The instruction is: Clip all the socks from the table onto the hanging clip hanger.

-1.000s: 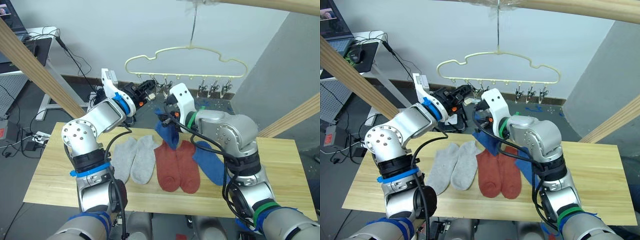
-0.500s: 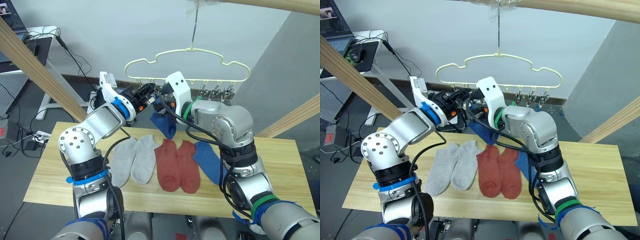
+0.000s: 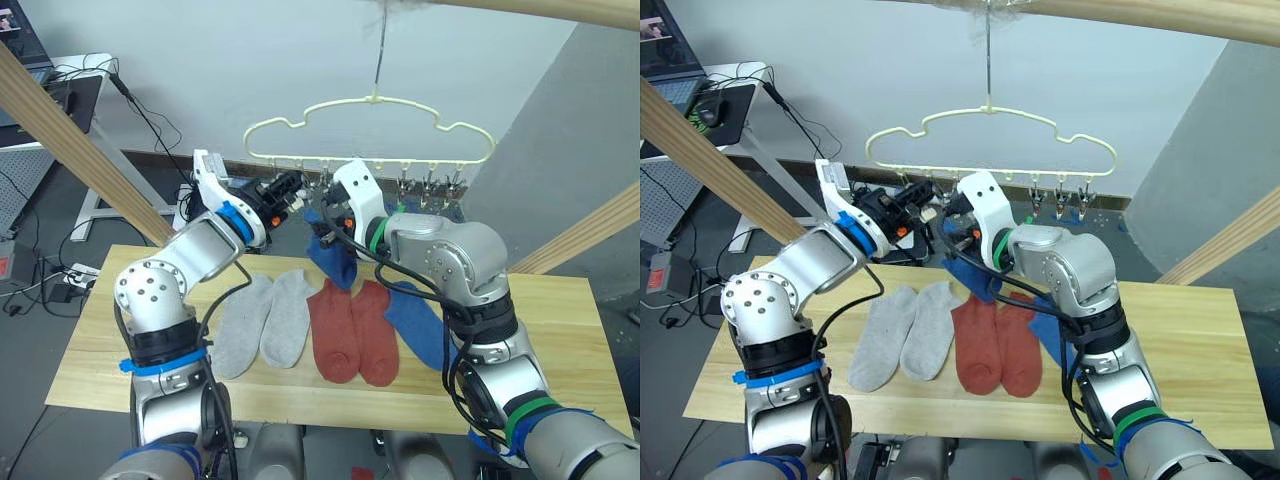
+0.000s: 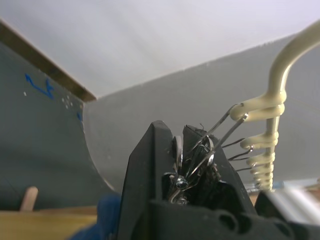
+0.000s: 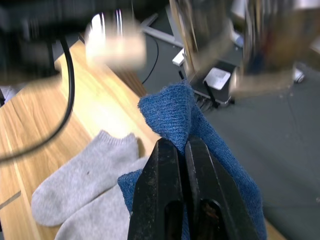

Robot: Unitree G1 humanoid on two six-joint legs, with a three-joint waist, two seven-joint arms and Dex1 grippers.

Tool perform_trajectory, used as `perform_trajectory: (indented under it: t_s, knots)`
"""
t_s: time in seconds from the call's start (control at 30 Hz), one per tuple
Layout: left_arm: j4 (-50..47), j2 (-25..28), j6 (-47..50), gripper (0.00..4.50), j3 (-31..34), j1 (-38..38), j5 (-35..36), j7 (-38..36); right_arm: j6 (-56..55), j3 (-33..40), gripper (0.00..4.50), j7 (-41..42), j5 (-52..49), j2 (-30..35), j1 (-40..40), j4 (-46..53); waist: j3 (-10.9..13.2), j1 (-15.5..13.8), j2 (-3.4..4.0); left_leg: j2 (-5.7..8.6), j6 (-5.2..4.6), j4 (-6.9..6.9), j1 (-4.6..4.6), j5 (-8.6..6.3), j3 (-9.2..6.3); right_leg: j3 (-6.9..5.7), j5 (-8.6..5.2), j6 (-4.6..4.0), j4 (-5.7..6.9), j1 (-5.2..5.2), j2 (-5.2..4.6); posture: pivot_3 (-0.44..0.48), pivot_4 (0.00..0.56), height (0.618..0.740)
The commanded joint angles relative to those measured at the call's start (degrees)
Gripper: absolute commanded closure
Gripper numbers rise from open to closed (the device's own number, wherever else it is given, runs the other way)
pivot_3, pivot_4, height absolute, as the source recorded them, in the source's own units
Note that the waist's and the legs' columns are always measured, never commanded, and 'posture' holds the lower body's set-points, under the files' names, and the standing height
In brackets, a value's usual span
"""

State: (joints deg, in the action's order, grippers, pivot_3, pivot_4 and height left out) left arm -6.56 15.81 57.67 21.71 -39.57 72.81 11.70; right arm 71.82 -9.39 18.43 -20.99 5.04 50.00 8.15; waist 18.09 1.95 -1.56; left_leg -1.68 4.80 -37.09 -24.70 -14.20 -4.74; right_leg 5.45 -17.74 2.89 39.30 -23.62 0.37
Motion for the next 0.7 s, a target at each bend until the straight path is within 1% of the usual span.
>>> perform_trajectory:
  t_s: [0.03,0.33,0.7]
  knots:
    - [0.61,0.86,-1.08,4.22,0.2,-0.18,-0.5,-1.14,0.1,-0.25,4.46,-0.3,-0.47,-0.51,-0.21,3.14,0.0,0.0,0.0,0.0,0.0,-0.01,0.0,0.0,0.0,0.0,0.0,0.0,0.01,0.0,0.0,0.026,0.318,0.74]
    - [1.5,-0.05,-2.04,4.22,-1.21,-0.47,-1.67,-1.99,1.38,0.74,4.46,-0.93,-0.86,-1.07,1.07,3.97,0.0,0.1,0.0,-0.01,0.06,0.0,0.0,0.14,-0.01,0.0,0.0,0.0,0.33,-0.16,0.0,0.014,0.311,0.74]
    - [1.08,-0.82,-2.11,4.22,-1.48,-0.37,-2.11,-2.14,2.01,1.96,4.46,-1.52,-1.36,-2.49,3.66,4.2,0.0,0.14,0.0,0.0,0.11,0.01,-0.02,0.3,0.02,0.05,0.0,0.0,0.67,-0.38,0.01,0.012,0.307,0.74]
